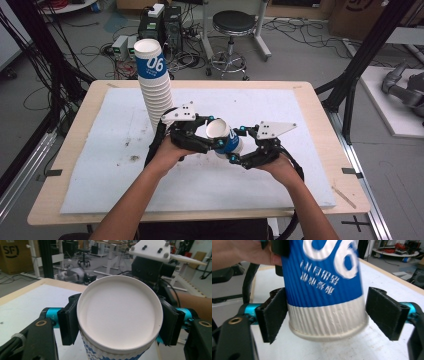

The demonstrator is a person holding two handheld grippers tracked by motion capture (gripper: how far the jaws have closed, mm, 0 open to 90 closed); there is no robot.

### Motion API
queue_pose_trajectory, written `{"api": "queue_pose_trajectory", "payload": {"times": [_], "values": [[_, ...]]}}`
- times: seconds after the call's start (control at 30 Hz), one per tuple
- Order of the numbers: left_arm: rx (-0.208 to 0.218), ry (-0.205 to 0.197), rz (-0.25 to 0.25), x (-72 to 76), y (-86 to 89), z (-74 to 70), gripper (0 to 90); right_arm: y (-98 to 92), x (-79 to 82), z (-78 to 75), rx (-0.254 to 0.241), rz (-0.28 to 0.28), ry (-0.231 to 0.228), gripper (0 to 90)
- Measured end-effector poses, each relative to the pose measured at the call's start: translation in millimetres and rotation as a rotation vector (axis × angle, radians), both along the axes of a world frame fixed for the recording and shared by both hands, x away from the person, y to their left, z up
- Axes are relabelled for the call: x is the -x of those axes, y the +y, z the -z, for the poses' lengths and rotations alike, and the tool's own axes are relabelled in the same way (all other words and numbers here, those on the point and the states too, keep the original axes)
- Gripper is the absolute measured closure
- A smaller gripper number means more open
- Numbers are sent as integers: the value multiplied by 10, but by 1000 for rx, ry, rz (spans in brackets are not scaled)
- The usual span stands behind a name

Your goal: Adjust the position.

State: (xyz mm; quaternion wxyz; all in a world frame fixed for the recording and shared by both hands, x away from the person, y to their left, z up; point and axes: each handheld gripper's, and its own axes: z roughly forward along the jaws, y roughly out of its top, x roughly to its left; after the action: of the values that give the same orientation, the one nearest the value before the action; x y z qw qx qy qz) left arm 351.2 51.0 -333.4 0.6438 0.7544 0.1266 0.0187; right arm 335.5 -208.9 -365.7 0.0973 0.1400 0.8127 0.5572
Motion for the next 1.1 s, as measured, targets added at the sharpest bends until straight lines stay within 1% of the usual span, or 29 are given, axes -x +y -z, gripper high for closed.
{"api": "queue_pose_trajectory", "payload": {"times": [0.03,0.07,0.1,0.13,0.17,0.2,0.23,0.27,0.3,0.37,0.47,0.53,0.6,0.67,0.7,0.73,0.77,0.83,0.87,0.9,0.93,1.0,1.03,1.07,1.1], "values": [[-11,-3,8,0,-8,4,302,16,2,5,8,-5,-4,177],[-11,-3,8,0,-8,4,302,21,-3,6,15,-26,-7,217],[-25,4,10,9,-19,9,301,19,-4,7,28,-35,-11,234],[-25,4,10,9,-19,9,300,19,-4,7,28,-35,-11,234],[-52,6,22,17,-25,16,297,-1,1,1,56,-55,-24,265],[-52,6,22,17,-25,16,292,-6,12,-3,78,-58,-38,274],[-83,-5,28,28,-37,18,285,-8,19,-9,106,-65,-52,278],[-116,-25,12,43,-43,7,260,-7,22,-14,124,-70,-56,283],[-133,-30,1,49,-48,-2,216,-8,22,-22,148,-78,-61,284],[-148,-36,7,50,-40,-22,200,-14,22,-44,182,-81,-69,284],[-154,-30,22,41,-31,-40,200,-15,27,-82,235,-92,-74,283],[-166,-22,40,35,-38,-36,203,-6,30,-105,256,-106,-82,284],[-184,-16,59,34,-56,-19,205,-1,34,-121,260,-119,-86,284],[-182,-18,88,33,-66,-8,257,2,34,-125,258,-122,-85,284],[-188,-27,94,30,-68,-8,287,-2,28,-124,263,-125,-87,284],[-188,-27,94,30,-68,-8,293,-2,28,-124,263,-125,-87,284],[-183,-17,101,21,-63,-1,297,-10,24,-121,265,-131,-90,283],[-175,-12,103,14,-53,2,299,-15,28,-121,265,-129,-91,279],[-141,6,103,1,-31,15,299,-30,26,-113,219,-117,-74,238],[-141,6,103,1,-31,15,299,-42,24,-105,191,-109,-52,225],[-114,15,101,-7,-16,41,300,-49,16,-97,157,-100,-43,216],[-87,22,101,-14,8,71,301,-70,18,-82,99,-90,-18,206],[-87,22,101,-14,8,71,301,-70,18,-82,99,-90,-18,206],[-53,35,97,-20,47,101,302,-105,19,-74,40,-80,6,206],[-25,45,97,-25,72,120,303,-138,17,-74,2,-74,14,204]]}}
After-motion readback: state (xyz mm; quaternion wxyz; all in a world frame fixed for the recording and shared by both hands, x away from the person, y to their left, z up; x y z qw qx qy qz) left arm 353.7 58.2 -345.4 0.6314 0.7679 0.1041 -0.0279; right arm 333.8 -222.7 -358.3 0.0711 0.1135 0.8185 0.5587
